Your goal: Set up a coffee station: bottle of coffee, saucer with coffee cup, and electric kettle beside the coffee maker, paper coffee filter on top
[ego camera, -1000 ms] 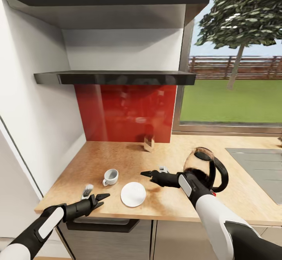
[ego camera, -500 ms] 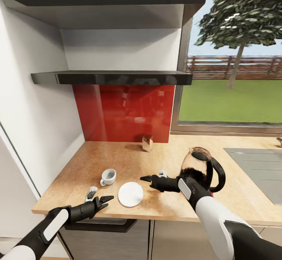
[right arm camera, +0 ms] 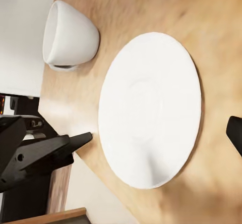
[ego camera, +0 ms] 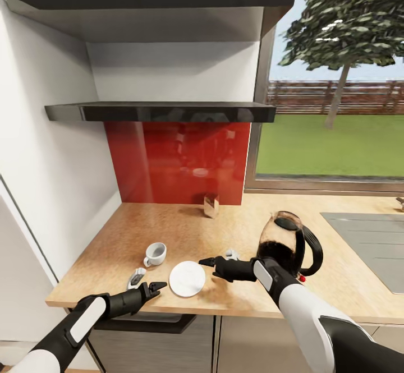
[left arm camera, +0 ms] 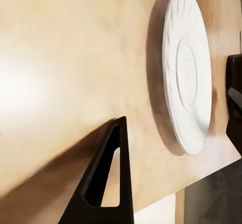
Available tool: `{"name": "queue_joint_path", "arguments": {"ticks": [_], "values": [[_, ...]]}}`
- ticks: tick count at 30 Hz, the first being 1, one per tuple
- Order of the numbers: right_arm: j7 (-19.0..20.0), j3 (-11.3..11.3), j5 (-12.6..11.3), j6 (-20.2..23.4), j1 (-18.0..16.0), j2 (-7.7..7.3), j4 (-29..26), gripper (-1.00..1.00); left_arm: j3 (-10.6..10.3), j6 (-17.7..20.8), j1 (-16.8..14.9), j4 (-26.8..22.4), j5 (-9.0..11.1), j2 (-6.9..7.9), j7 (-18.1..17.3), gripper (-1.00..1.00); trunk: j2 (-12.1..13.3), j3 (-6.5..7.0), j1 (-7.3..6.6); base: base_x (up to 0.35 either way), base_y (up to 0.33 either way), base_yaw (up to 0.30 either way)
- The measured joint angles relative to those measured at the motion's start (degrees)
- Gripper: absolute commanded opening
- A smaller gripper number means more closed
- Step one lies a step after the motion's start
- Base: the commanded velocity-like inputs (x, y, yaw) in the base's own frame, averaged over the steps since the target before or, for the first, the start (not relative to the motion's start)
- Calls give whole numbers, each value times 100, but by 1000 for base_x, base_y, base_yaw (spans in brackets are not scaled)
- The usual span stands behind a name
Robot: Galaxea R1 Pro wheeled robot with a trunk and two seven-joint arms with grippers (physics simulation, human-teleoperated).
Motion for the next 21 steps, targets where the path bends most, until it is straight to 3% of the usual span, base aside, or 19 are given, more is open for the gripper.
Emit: {"name": "queue_joint_path", "arguments": {"ticks": [7,14,17,21], "values": [[0,0,8,-1,0,0,2,100,-4,-44,5,-93,-78,-176,31,100,0,0,0,64,0,0],[0,8,9,-2,0,25,45,100,3,-56,6,-89,-63,-191,24,100,2,0,1,10,0,0],[3,4,16,-3,0,34,170,100,-8,66,9,-122,45,-190,68,100,-2,-1,-3,178,0,0],[5,4,19,-3,0,40,209,100,1,2,10,-135,20,-194,43,100,1,0,0,109,0,0]]}}
